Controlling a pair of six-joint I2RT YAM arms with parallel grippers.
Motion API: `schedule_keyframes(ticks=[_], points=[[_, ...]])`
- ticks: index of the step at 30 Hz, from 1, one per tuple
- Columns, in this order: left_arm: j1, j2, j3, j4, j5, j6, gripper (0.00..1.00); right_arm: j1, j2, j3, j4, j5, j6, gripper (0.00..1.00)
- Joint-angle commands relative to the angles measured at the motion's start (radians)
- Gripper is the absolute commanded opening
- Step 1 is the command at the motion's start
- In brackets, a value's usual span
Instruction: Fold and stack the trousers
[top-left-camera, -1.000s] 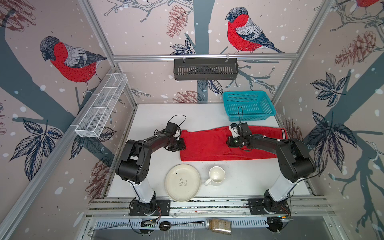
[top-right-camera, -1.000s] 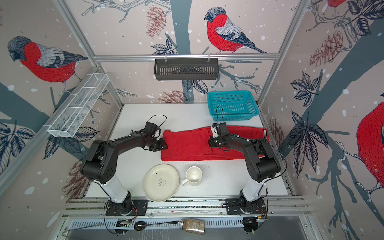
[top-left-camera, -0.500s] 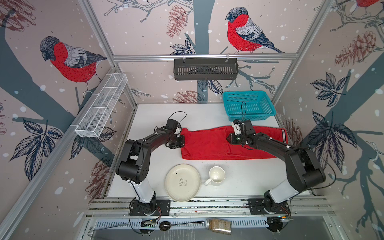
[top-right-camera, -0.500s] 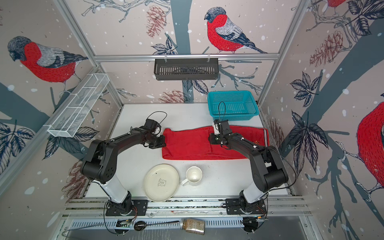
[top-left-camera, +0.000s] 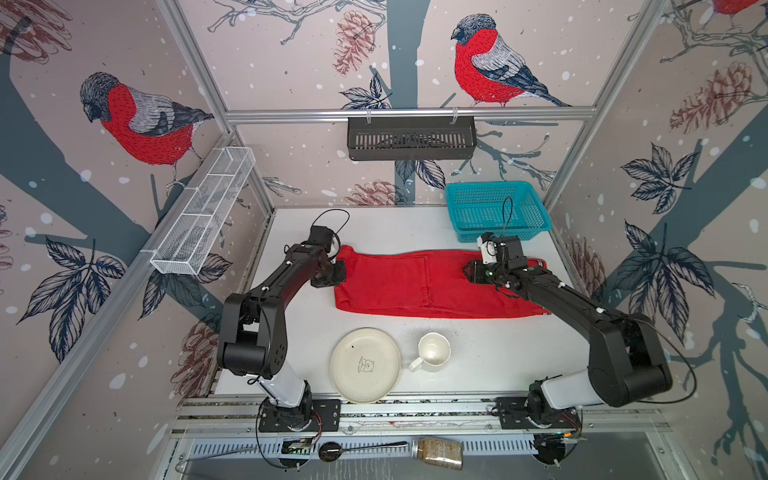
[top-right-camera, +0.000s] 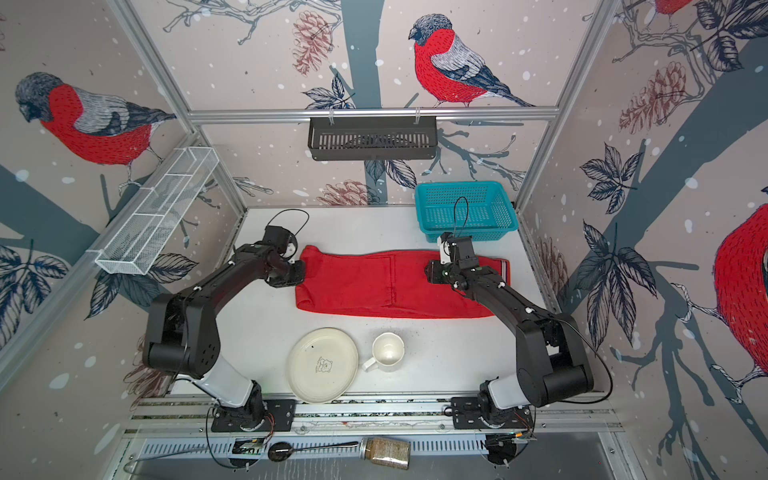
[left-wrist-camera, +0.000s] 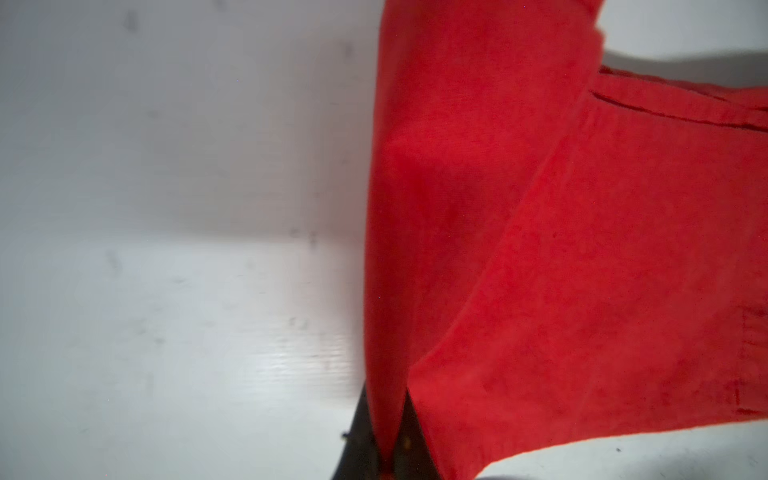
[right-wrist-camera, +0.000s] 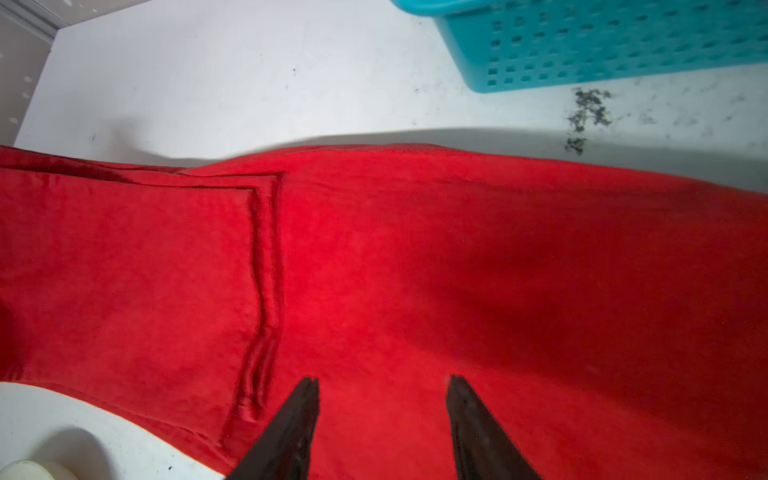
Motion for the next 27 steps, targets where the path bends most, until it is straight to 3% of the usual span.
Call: schedule_keyframes(ticks=[1, 6, 11, 18, 27], points=[[0.031, -0.023, 0.031, -0.074, -0.095, 0.066, 0.0, -0.037, -0.03, -0.03, -0.013, 0.029, -0.014, 0.55], [0.074, -0.029, 0.099, -0.138, -0.184, 0.057, 0.0, -0.082, -0.054, -0.077, -0.023, 0.048, -0.014, 0.56], [0.061, -0.05, 0.169, -0.174, -0.037, 0.035, 0.0, -0.114, -0.08, -0.109, -0.037, 0.092, 0.015, 0.56], [-0.063, -0.056, 0.296, -0.236, -0.046, -0.015, 0.0, -0.19, -0.174, -0.181, -0.067, 0.236, 0.091, 0.56], [-0.346, 0.045, 0.48, -0.15, 0.127, -0.17, 0.0, -0.257, -0.1, -0.224, -0.015, 0.179, 0.081, 0.53]])
